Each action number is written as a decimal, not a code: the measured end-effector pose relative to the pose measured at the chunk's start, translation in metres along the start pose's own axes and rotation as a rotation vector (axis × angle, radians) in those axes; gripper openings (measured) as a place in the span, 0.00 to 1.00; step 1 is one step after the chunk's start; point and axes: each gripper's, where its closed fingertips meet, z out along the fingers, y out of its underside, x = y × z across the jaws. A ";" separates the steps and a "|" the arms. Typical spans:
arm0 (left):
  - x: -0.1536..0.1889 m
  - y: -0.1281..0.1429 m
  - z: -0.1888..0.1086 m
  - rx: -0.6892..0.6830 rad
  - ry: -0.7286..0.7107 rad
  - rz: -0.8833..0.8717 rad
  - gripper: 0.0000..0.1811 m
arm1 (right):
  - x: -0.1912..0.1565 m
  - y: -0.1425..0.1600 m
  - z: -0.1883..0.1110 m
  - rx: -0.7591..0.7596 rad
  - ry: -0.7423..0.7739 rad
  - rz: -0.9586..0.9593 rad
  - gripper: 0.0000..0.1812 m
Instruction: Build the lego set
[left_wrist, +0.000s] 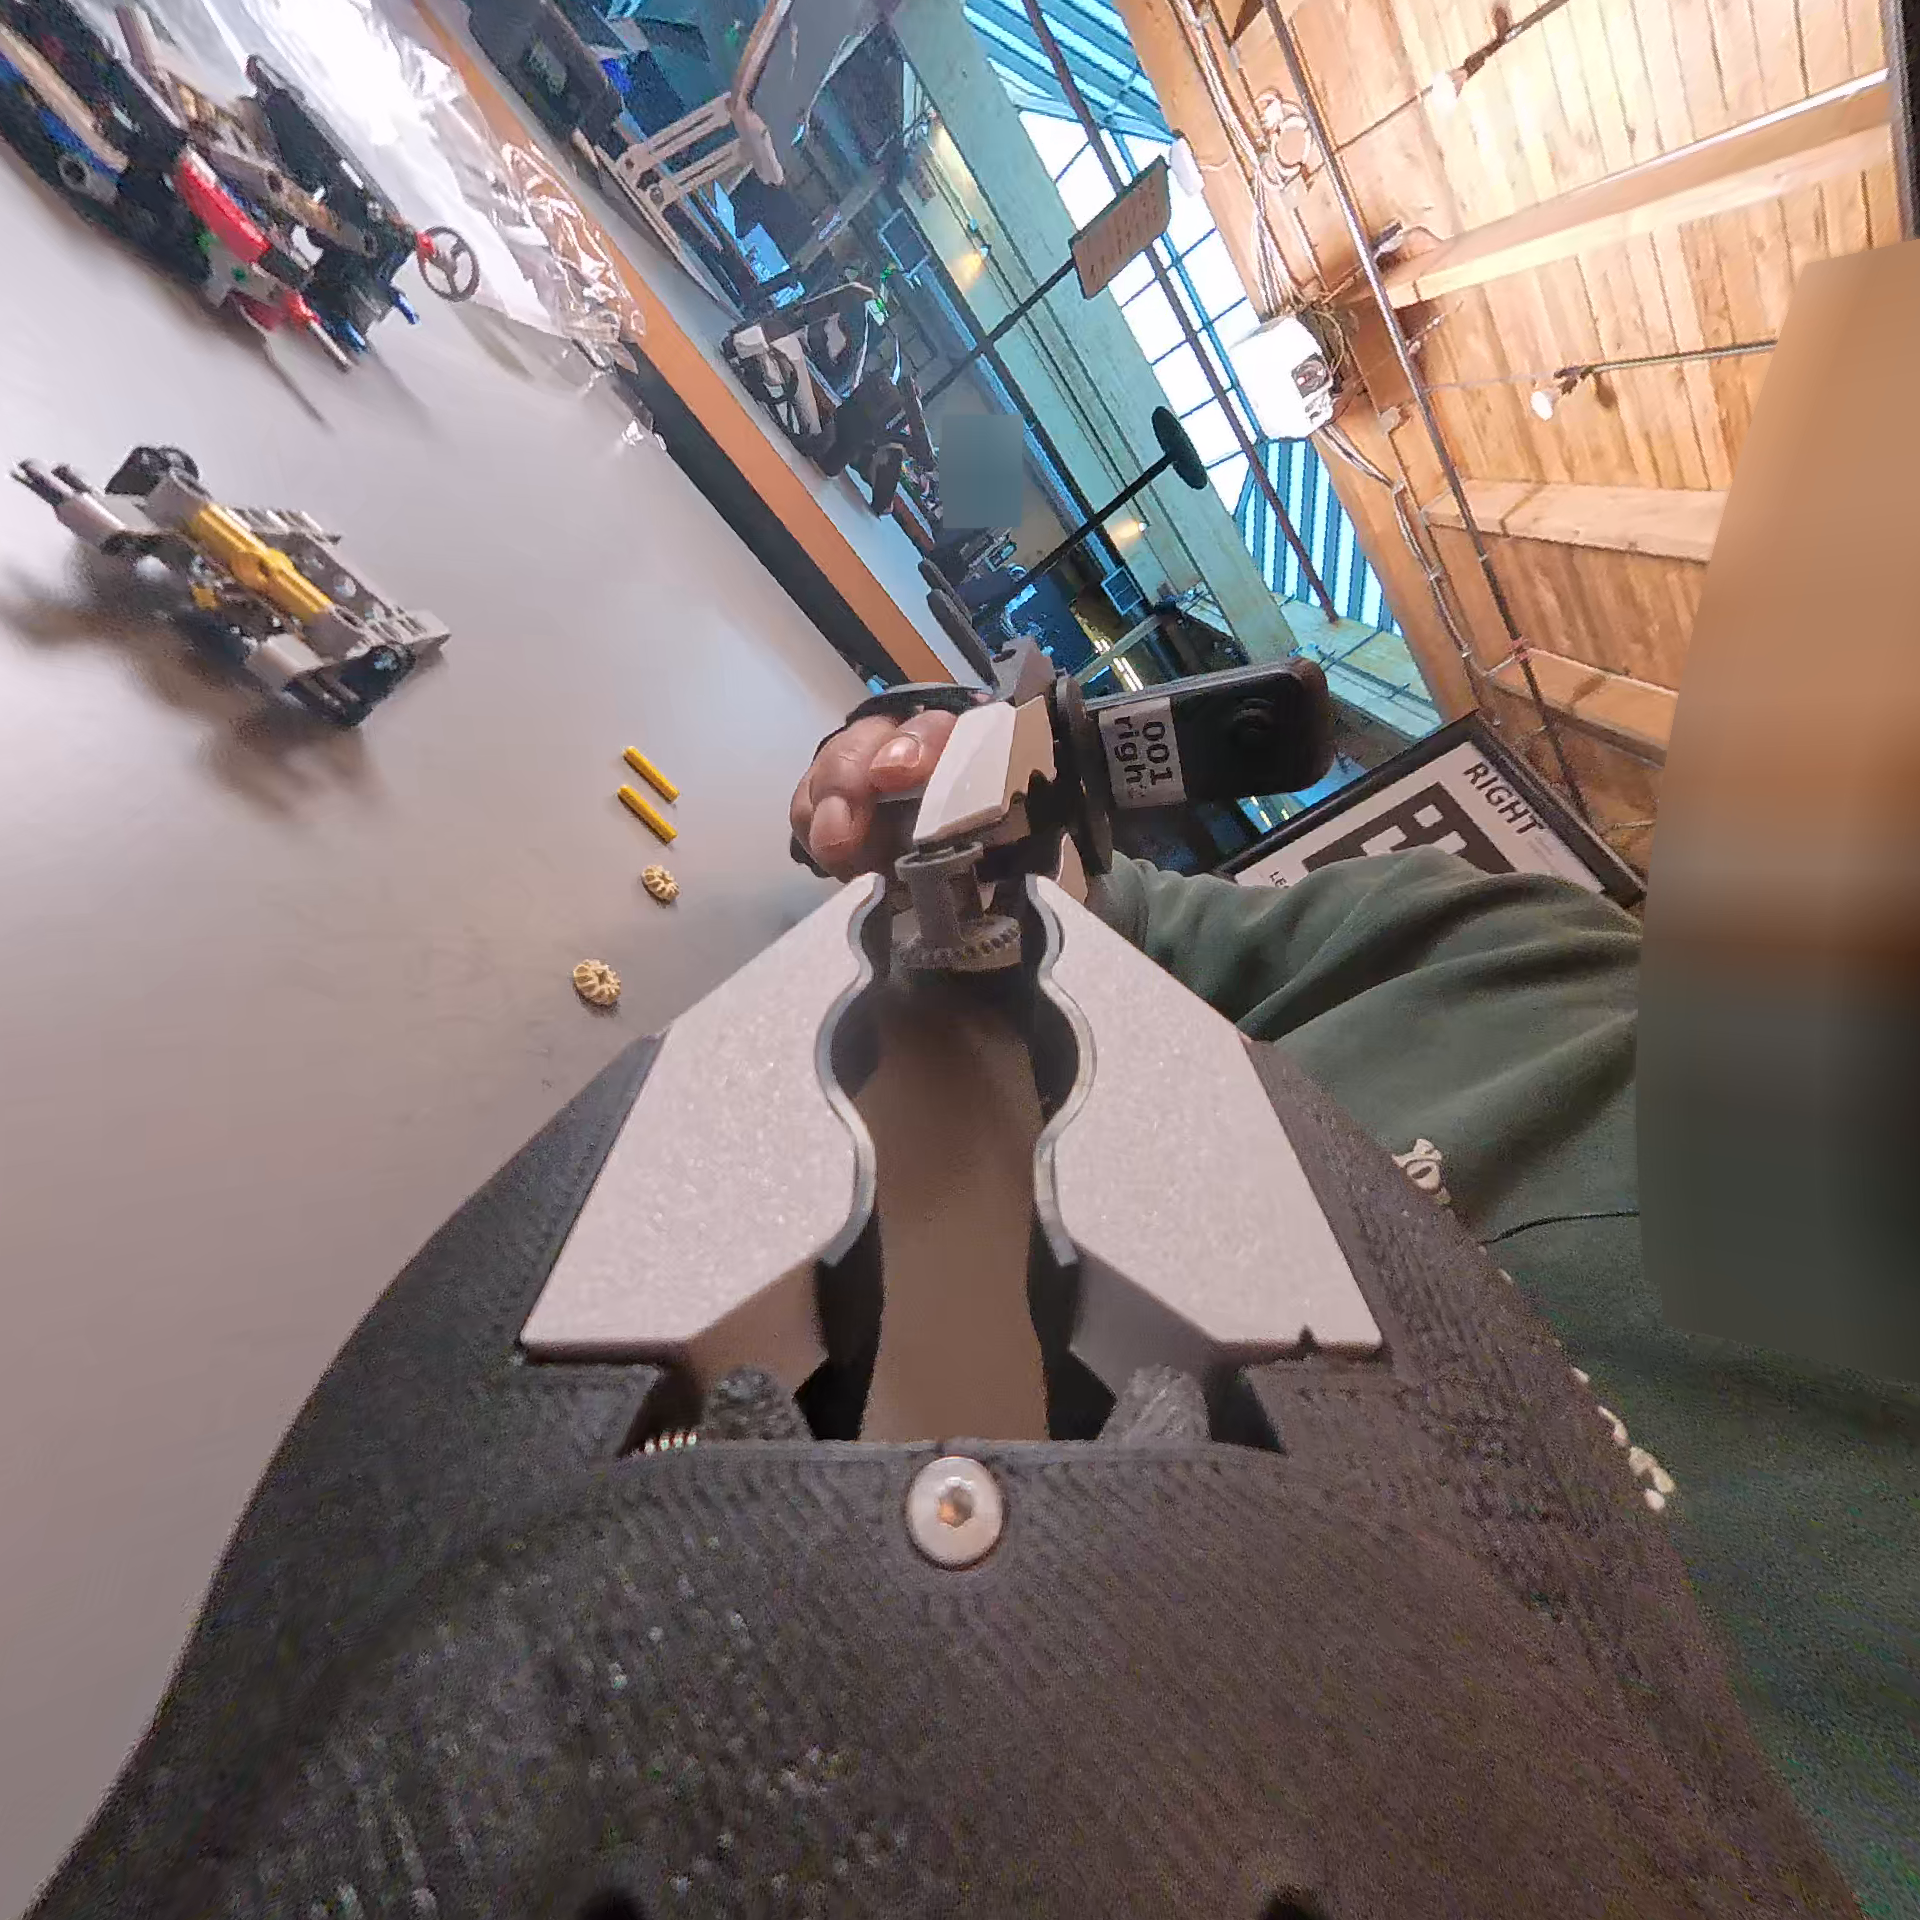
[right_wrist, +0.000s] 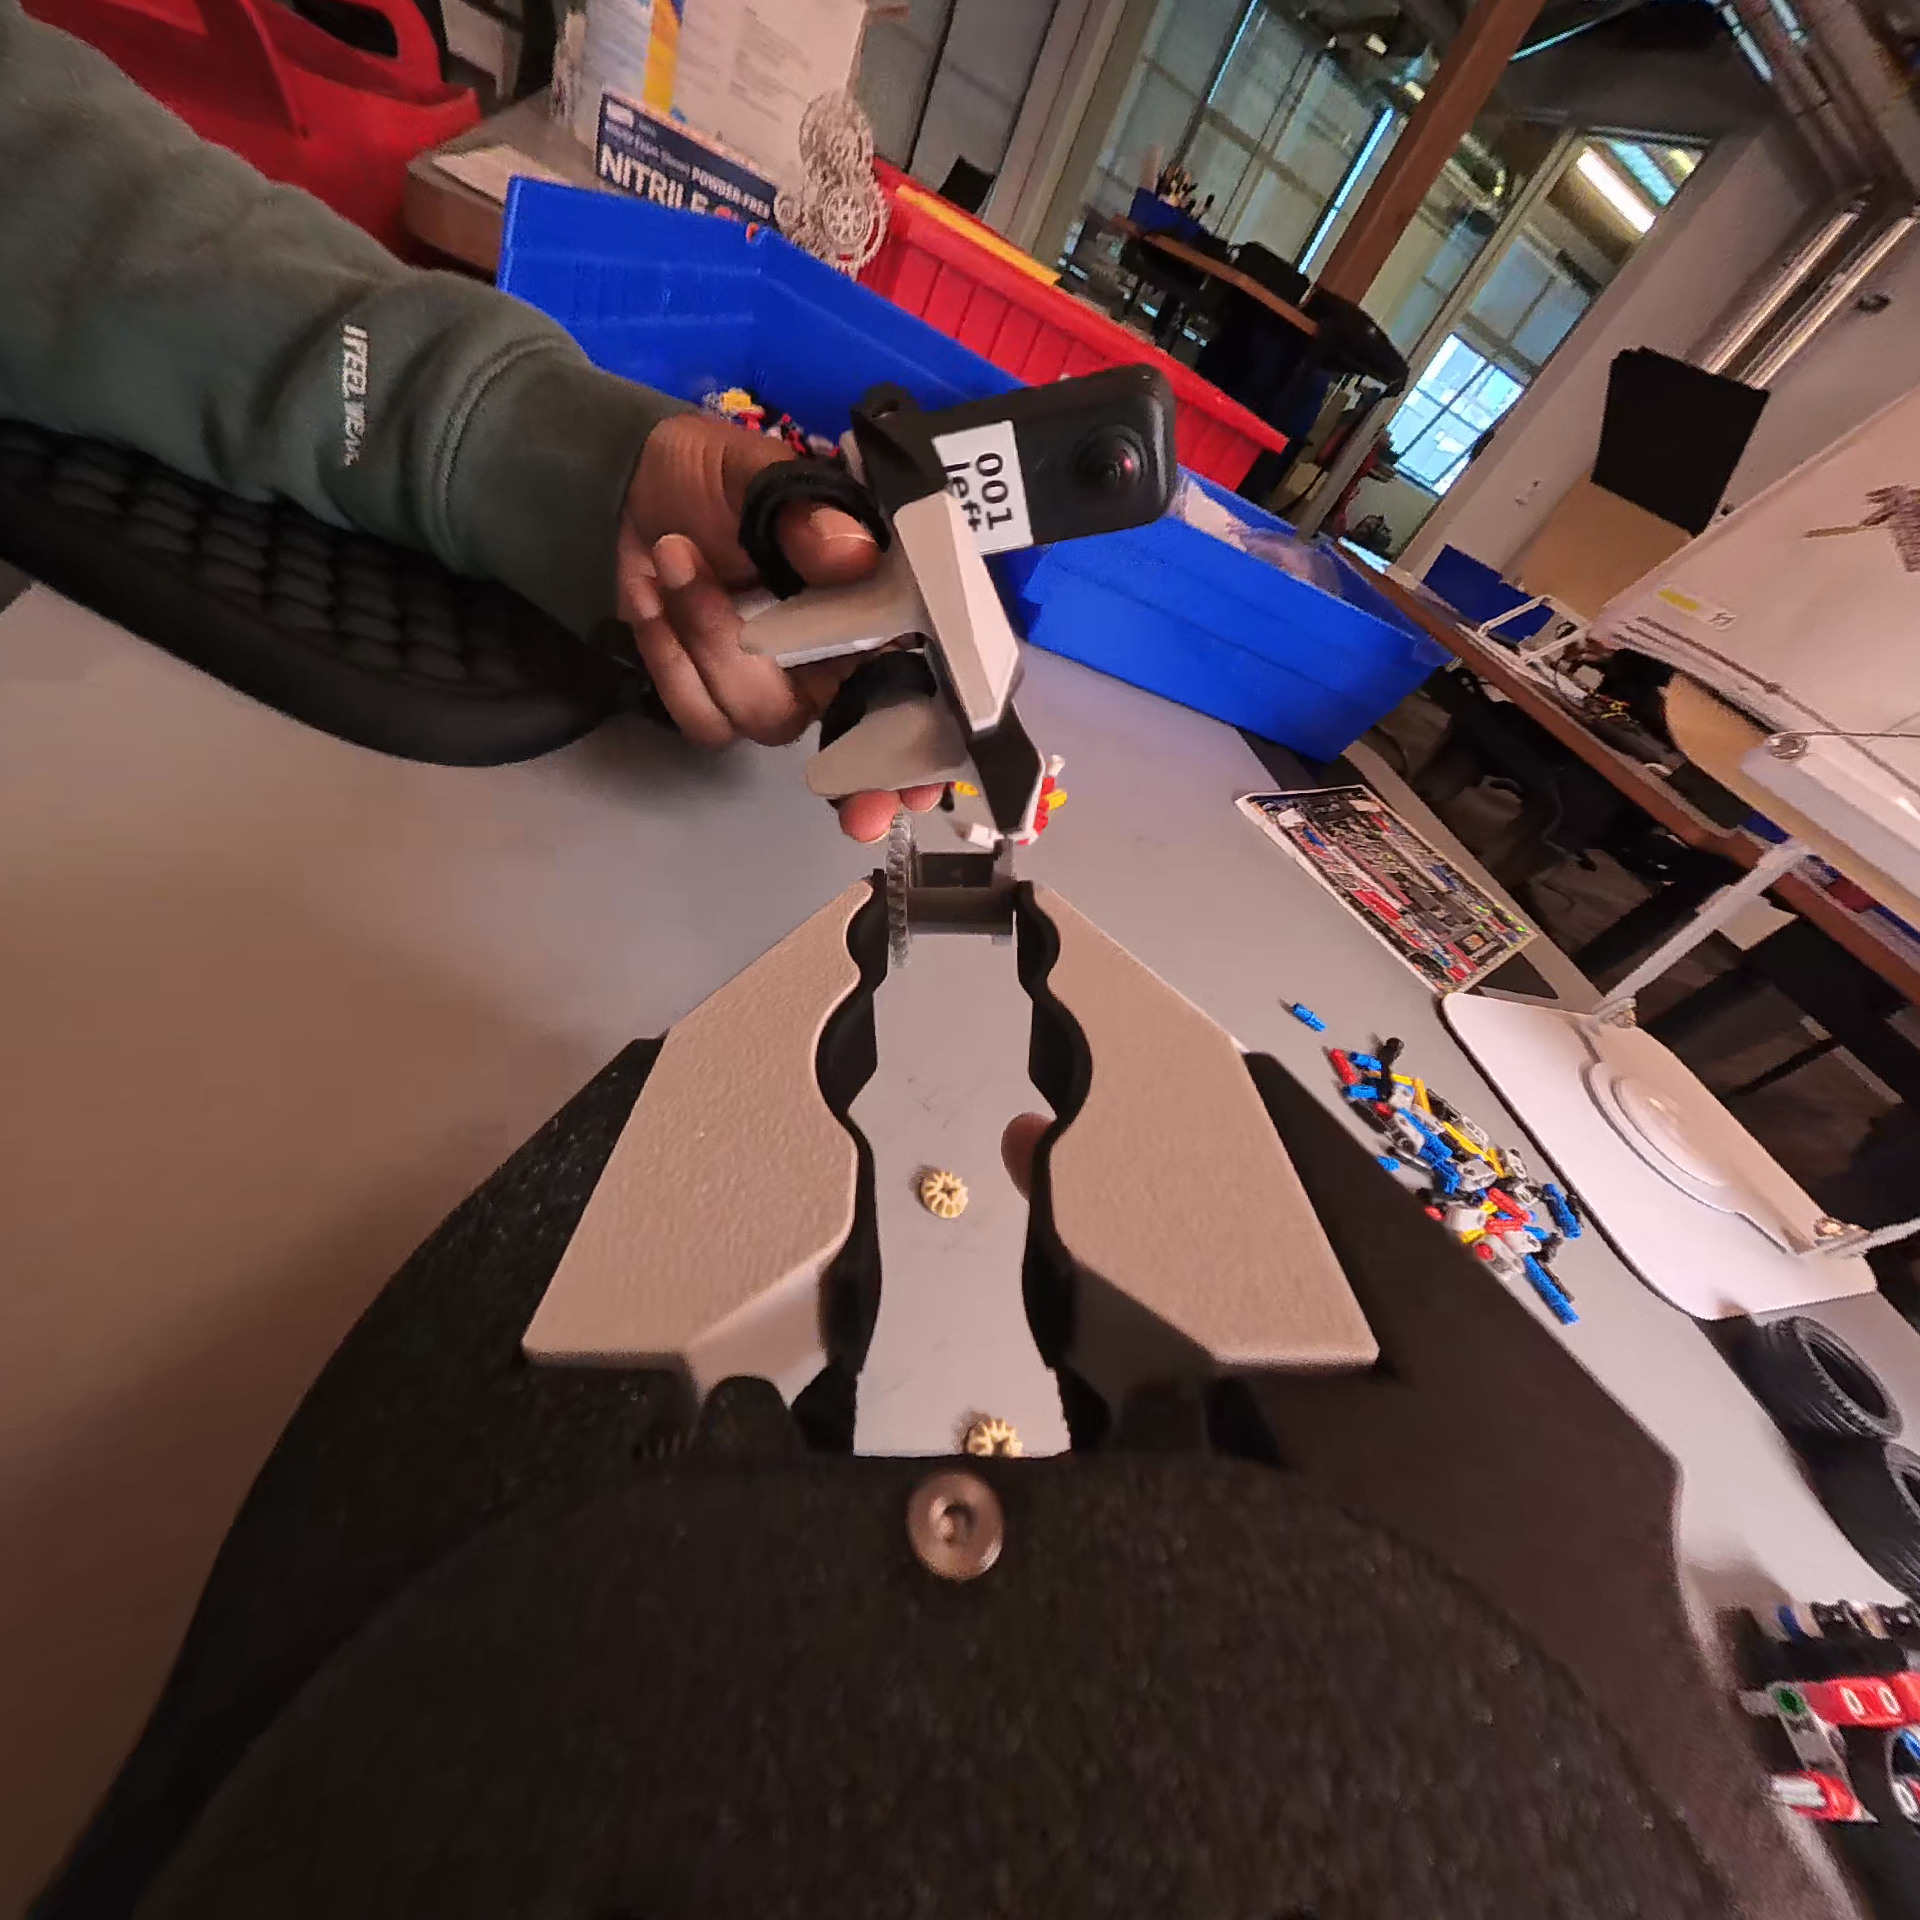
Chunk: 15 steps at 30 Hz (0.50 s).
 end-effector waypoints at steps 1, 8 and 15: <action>0.002 0.000 0.000 -0.003 -0.001 0.027 0.12 | 0.001 -0.002 -0.001 0.012 0.007 0.002 0.12; 0.013 0.013 0.014 -0.055 0.033 0.078 0.16 | 0.010 -0.015 -0.006 0.086 0.074 -0.027 0.12; 0.018 0.011 0.029 0.006 0.095 -0.036 0.17 | 0.013 -0.021 -0.004 0.089 0.160 -0.159 0.13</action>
